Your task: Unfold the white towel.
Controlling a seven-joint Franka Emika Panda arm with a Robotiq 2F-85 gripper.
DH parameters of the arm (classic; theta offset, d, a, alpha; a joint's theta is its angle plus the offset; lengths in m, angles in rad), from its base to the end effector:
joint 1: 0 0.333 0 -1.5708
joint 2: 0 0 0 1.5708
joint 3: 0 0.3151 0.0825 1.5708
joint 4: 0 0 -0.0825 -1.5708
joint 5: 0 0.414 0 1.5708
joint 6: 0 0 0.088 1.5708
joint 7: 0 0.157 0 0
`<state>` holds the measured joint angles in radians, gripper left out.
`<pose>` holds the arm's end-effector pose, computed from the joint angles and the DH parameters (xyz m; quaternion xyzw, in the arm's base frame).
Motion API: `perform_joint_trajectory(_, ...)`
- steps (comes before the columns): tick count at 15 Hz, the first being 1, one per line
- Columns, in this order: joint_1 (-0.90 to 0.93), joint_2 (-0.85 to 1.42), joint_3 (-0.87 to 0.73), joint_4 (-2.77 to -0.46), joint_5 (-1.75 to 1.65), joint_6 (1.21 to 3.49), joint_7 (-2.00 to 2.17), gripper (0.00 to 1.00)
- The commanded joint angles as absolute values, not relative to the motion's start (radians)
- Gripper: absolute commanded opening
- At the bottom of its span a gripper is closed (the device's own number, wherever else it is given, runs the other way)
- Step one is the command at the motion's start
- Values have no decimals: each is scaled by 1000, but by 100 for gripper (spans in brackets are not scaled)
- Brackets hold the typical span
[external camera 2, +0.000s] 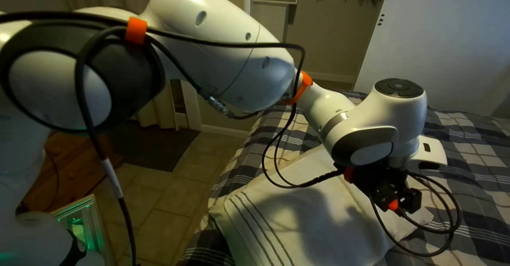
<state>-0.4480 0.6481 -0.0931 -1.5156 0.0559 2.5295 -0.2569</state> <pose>0.6778 -0.3939 0.2581 0.9724 -0.1443 0.1667 0.0767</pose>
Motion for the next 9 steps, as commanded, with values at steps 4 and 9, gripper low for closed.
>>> perform_joint_trajectory(4, -515, 741, -22, -1350, 163, 2391, -374, 100)
perform_joint_trajectory(9, -557, 792, 18, -1280, 237, 2308, -430, 100)
